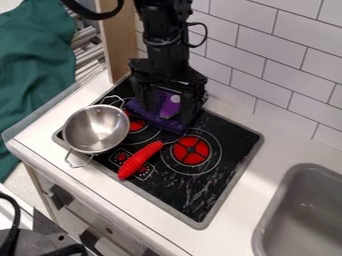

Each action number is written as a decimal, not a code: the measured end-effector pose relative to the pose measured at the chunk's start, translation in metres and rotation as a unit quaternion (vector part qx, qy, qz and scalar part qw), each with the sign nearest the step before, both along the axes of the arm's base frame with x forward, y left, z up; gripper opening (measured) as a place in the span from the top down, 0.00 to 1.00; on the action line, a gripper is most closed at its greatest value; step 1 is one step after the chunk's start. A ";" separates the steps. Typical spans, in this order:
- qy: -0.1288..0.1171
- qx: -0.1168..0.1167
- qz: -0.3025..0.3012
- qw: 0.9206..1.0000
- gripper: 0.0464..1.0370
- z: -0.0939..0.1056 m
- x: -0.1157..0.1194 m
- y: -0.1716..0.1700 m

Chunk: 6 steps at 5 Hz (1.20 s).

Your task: Move the red fork to the right side of the stove

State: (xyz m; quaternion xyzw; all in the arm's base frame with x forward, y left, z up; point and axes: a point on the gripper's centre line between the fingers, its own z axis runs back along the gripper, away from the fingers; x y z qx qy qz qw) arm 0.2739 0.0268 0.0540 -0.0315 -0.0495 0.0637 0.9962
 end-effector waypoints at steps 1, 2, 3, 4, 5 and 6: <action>0.017 -0.004 0.000 1.000 0.03 -0.009 -0.005 -0.002; 0.020 -0.003 -0.009 1.000 0.03 -0.022 -0.015 0.001; 0.030 -0.003 -0.014 0.999 0.03 -0.038 -0.023 0.005; 0.029 -0.002 -0.017 0.999 0.03 -0.048 -0.027 0.012; 0.041 -0.003 -0.024 0.999 0.03 -0.065 -0.031 0.016; 0.044 0.002 -0.032 0.998 0.03 -0.078 -0.031 0.020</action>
